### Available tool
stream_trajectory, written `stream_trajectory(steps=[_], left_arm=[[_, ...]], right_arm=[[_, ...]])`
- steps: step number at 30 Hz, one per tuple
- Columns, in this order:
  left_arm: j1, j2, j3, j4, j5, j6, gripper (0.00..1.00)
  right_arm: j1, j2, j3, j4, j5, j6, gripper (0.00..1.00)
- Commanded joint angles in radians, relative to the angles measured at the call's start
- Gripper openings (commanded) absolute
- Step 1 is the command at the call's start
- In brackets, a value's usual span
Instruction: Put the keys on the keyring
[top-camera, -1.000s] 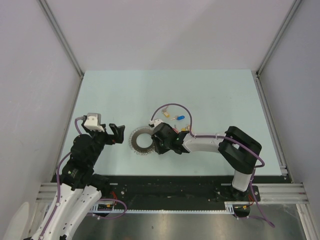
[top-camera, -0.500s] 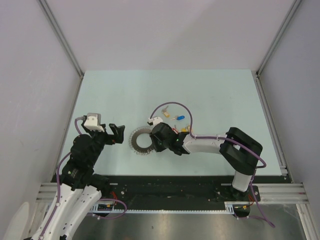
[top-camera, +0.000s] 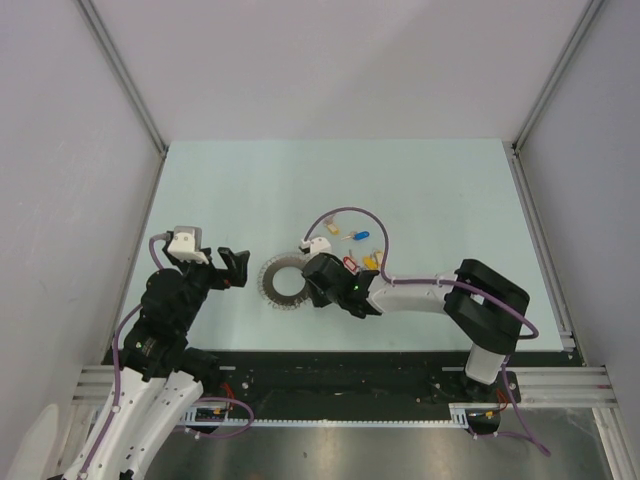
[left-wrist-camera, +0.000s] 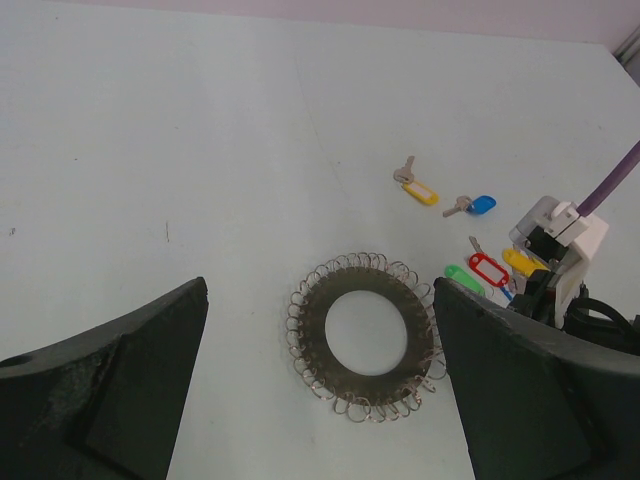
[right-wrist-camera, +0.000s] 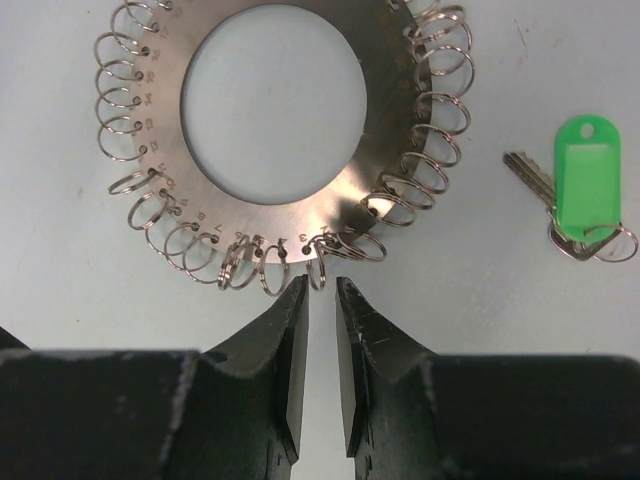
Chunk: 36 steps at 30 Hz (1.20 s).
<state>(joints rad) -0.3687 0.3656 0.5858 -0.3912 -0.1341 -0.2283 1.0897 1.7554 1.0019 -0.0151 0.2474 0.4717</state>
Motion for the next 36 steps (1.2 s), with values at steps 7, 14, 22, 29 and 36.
stream_trajectory(steps=[7, 14, 22, 29, 36], left_arm=[[0.007, -0.007, 0.035, 0.015, 0.013, 0.02, 1.0], [0.007, -0.005, 0.034, 0.015, 0.011, 0.02, 1.0], [0.007, -0.004, 0.034, 0.02, 0.016, 0.02, 1.0], [0.007, 0.001, 0.034, 0.017, 0.017, 0.02, 1.0], [0.007, 0.001, 0.034, 0.018, 0.017, 0.02, 1.0]], right_arm=[[0.019, -0.057, -0.094, 0.136, 0.055, 0.111, 0.22], [0.019, -0.069, -0.131, 0.213, 0.047, 0.13, 0.22], [0.013, -0.096, -0.146, 0.233, 0.059, 0.146, 0.25], [-0.002, -0.06, -0.148, 0.245, 0.026, 0.174, 0.25], [-0.011, -0.025, -0.146, 0.256, -0.002, 0.183, 0.25]])
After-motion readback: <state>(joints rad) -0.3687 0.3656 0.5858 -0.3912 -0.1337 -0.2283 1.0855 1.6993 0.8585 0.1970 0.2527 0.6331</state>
